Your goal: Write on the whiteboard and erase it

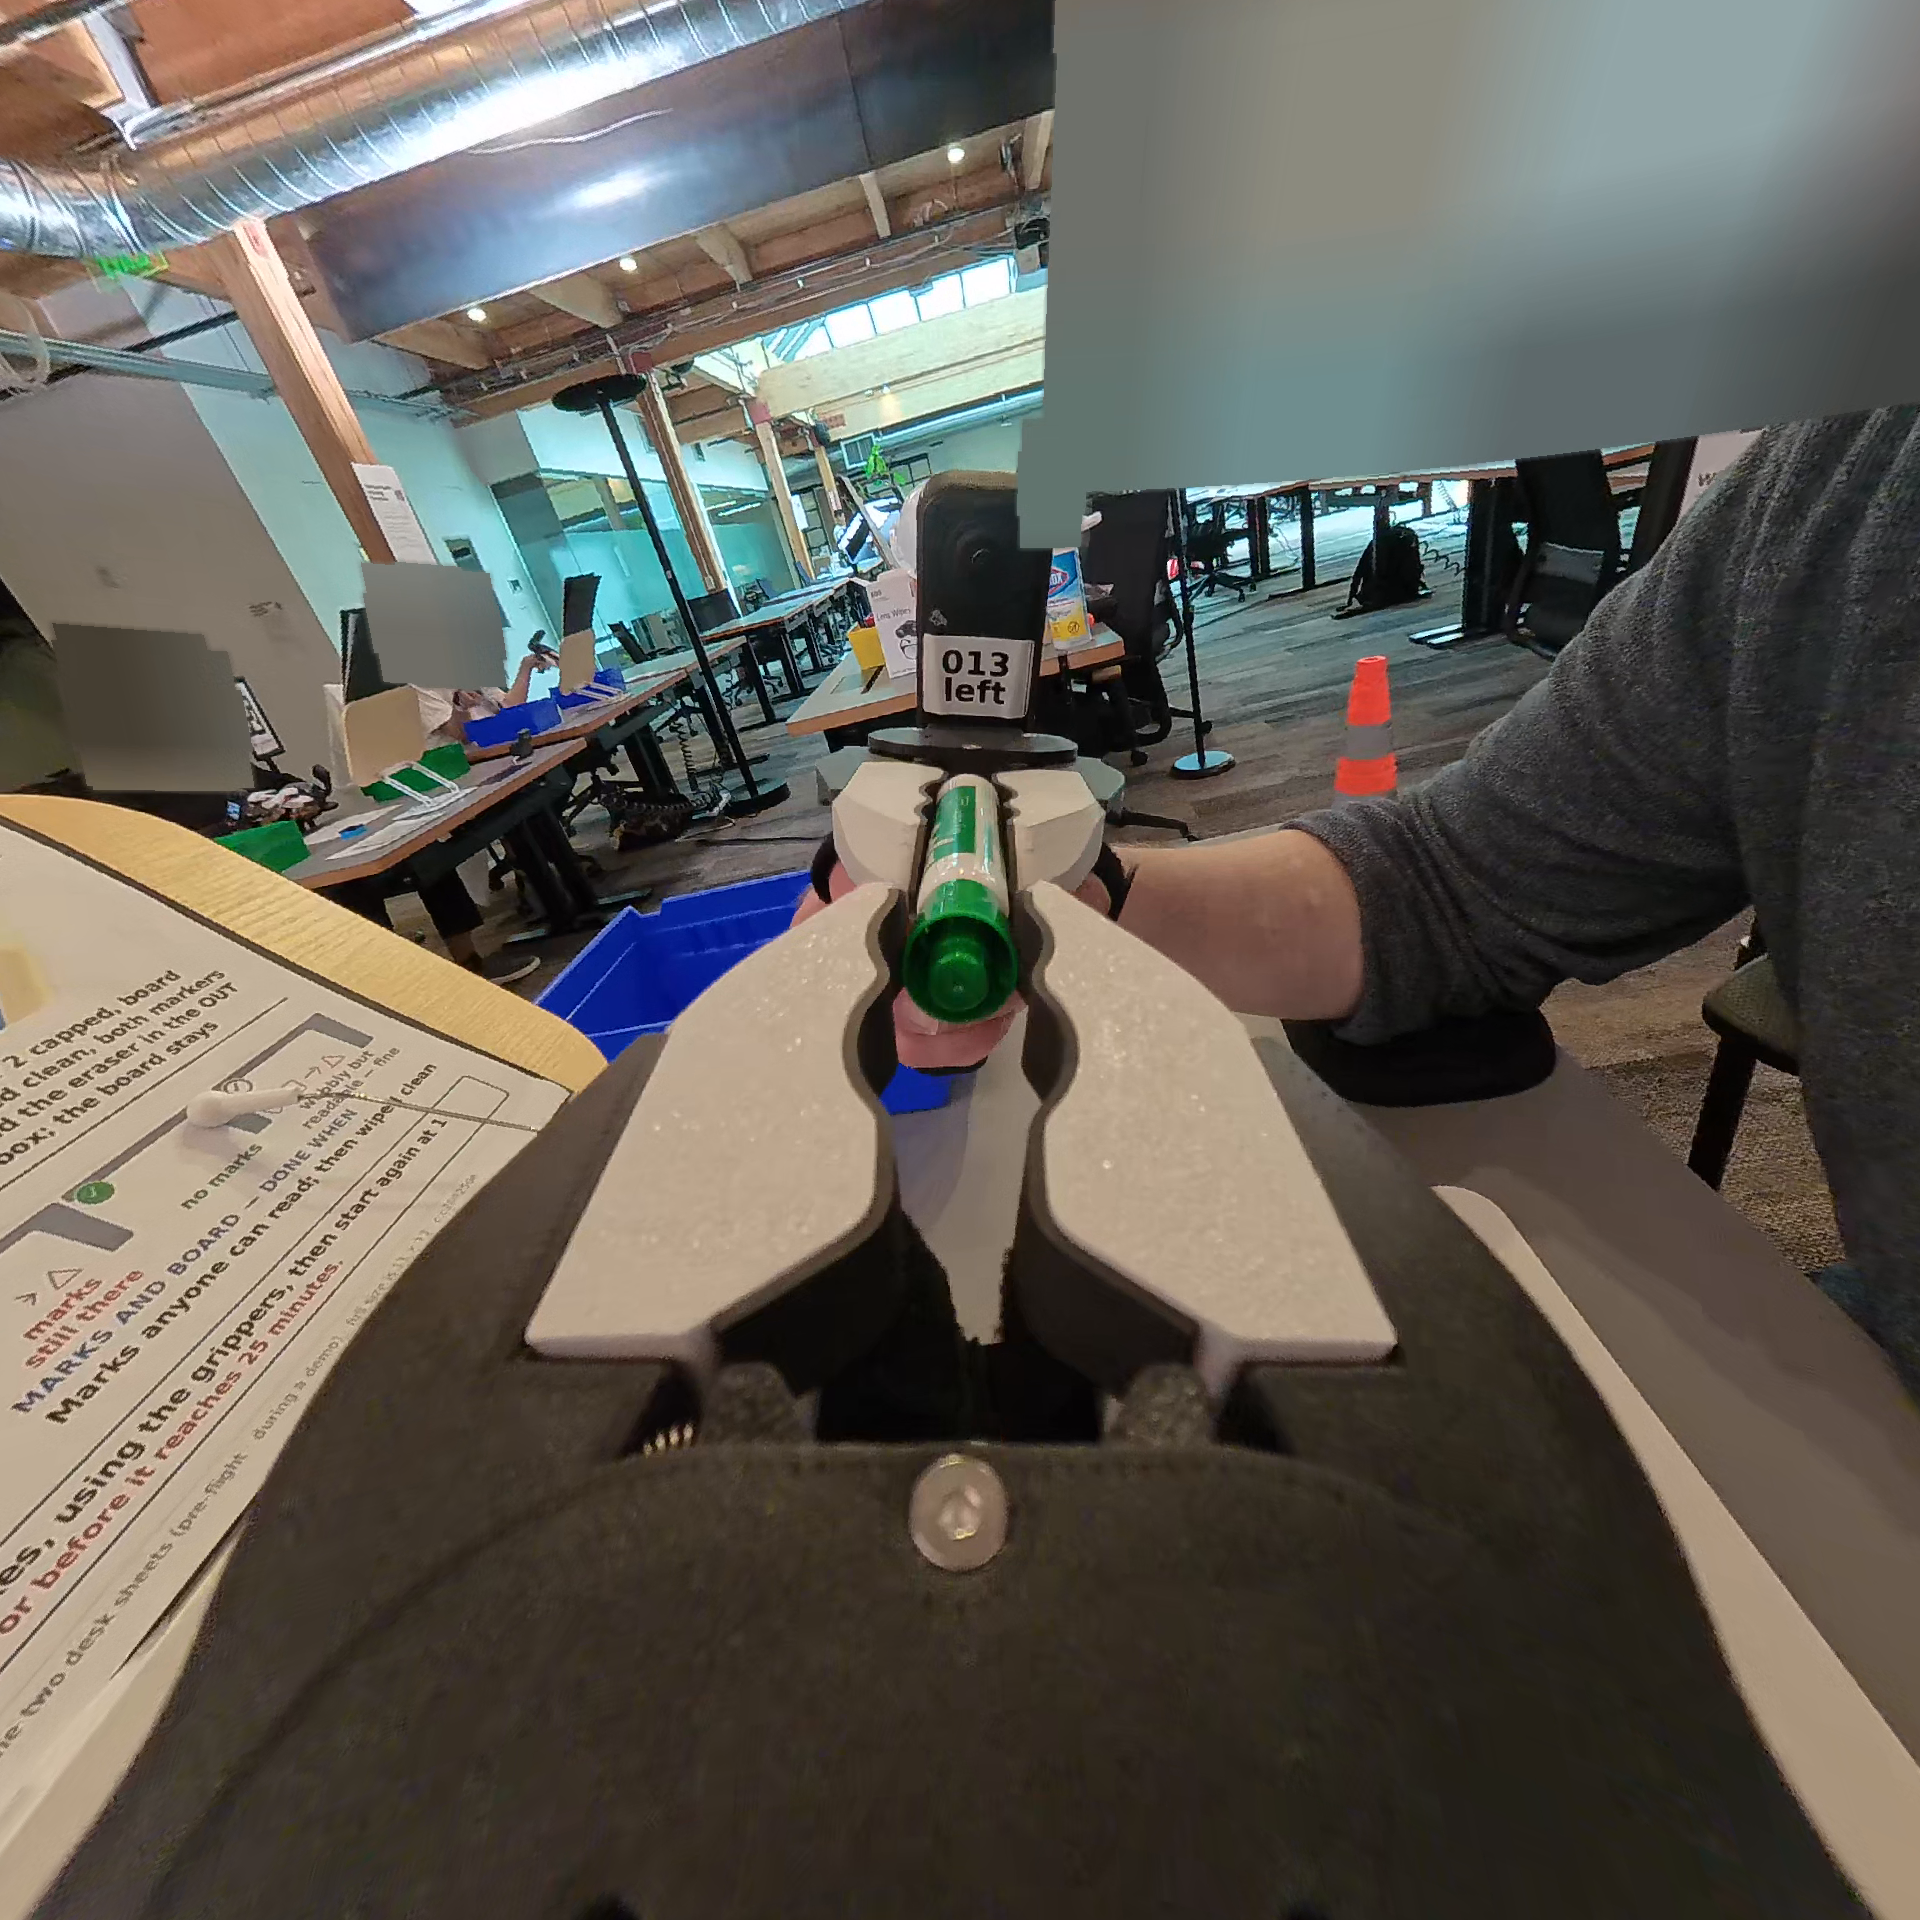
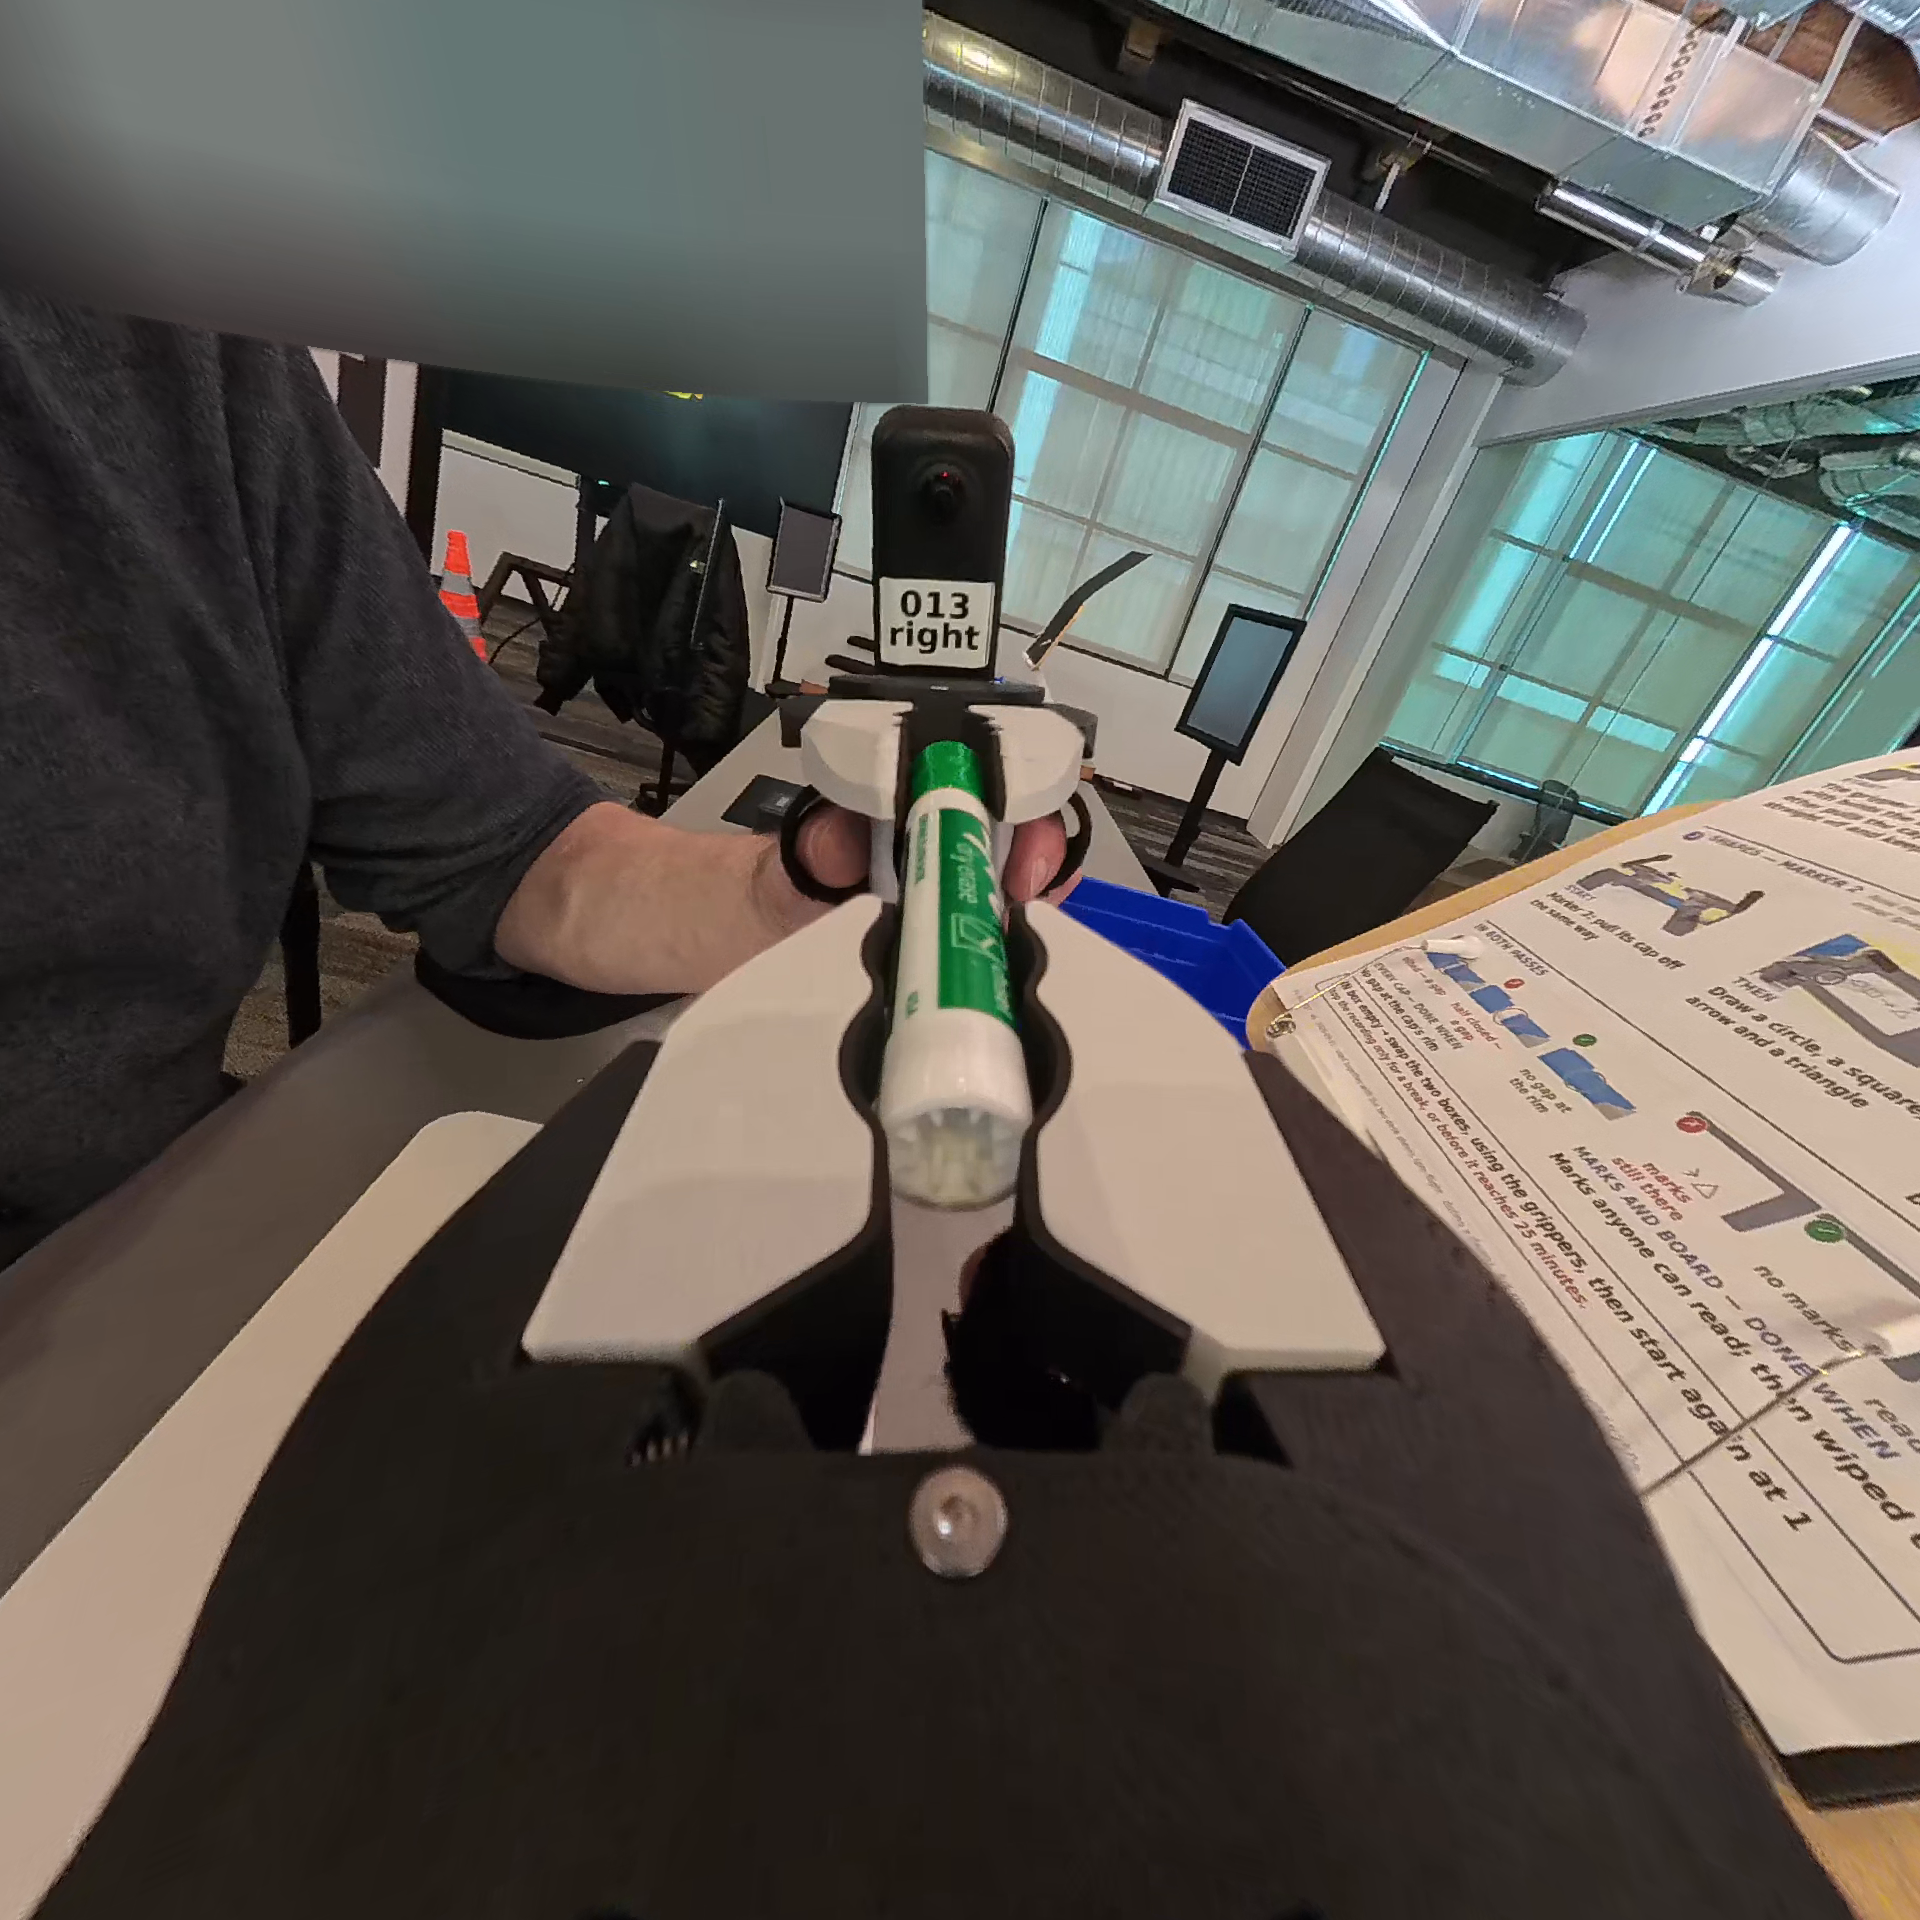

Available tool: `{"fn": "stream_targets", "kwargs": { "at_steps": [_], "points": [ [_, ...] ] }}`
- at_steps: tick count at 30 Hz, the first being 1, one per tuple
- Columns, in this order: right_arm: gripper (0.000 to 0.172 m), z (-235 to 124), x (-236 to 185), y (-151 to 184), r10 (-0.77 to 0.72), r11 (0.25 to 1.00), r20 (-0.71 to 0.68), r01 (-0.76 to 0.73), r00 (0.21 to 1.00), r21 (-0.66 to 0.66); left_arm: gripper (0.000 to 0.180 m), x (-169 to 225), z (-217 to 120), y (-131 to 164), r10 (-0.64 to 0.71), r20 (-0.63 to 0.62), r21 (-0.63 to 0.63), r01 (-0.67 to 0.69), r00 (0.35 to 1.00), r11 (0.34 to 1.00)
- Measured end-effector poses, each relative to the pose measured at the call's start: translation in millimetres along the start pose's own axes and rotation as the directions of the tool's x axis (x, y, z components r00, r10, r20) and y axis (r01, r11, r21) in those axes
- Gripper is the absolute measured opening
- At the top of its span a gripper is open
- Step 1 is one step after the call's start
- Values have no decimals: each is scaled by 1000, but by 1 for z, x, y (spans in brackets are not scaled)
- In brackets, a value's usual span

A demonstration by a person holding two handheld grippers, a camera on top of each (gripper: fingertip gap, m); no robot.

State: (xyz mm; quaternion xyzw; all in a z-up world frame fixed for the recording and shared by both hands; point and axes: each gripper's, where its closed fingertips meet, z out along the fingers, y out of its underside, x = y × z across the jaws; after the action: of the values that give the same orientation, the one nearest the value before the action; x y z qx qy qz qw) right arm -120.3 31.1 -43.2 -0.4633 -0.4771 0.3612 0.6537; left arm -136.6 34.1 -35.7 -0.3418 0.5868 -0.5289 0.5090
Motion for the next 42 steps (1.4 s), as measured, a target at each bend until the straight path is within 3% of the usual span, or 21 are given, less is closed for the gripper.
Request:
{"fn": "stream_targets", "kwargs": {
  "at_steps": [42],
  "points": [
    [21, 2, -3, -1, -40, 999, -11, 40, 999, 7, 22, 1, -5, 3, 15, -34, -37, -16, 999, 999]
  ]
}}
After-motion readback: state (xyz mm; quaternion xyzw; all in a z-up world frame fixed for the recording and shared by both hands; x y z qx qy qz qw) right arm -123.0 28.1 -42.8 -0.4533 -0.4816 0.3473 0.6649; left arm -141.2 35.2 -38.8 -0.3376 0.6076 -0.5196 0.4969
